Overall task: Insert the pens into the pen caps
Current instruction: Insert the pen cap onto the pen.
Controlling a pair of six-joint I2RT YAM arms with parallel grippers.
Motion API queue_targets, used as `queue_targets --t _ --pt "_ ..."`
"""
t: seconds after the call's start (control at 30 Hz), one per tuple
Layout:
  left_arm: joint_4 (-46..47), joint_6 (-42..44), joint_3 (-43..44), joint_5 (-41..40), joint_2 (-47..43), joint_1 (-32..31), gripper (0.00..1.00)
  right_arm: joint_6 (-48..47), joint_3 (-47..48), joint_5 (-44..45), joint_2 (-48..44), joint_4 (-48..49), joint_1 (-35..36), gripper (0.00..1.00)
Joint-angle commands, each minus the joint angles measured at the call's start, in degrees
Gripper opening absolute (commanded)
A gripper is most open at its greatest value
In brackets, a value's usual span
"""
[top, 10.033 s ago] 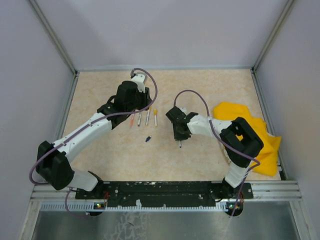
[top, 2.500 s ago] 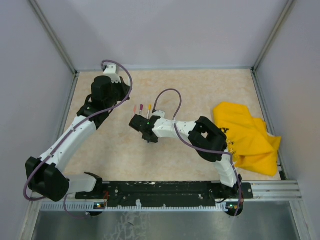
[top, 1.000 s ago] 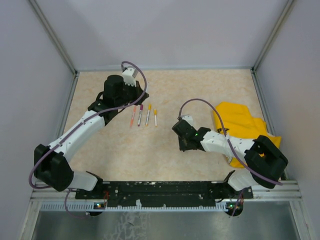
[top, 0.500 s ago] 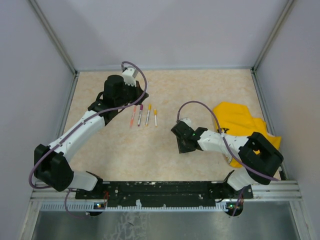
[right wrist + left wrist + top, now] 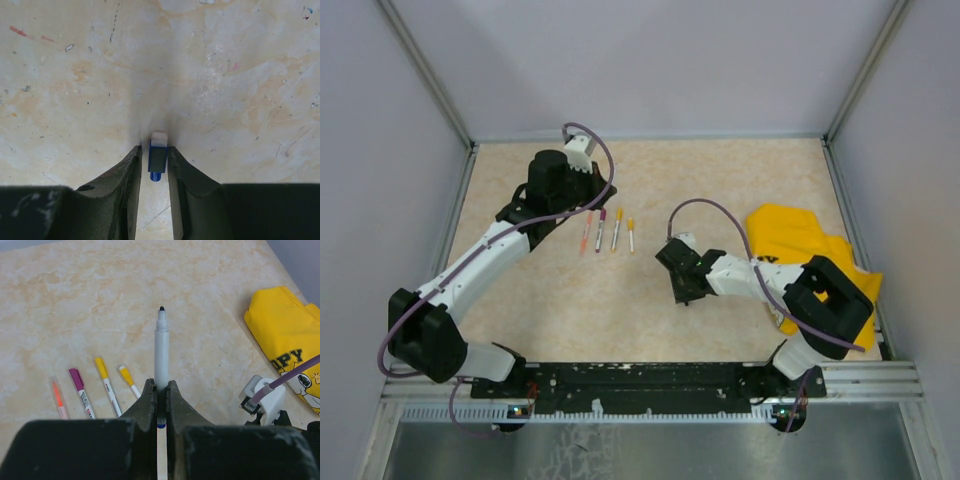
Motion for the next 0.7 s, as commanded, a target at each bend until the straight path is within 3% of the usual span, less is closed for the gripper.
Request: queue_targets --t 0.0,0.37,0.67 --pt "0.23 0.59 1.42 -0.5 -0.2 0.1 0.0 -1.29 2.65 1.9 1.72 -1.01 -0.23 0.25" --pt "-0.07 1.2 1.7 0.84 0.22 0.1 0.0 0.94 0.92 3.26 -6.46 -0.19 -0.72 0.0" --pt "-0.12 3.37 1.84 2.64 1.12 -3.55 0.0 5.68 -5.43 6.38 -22.11 10.53 -7.64 0.0"
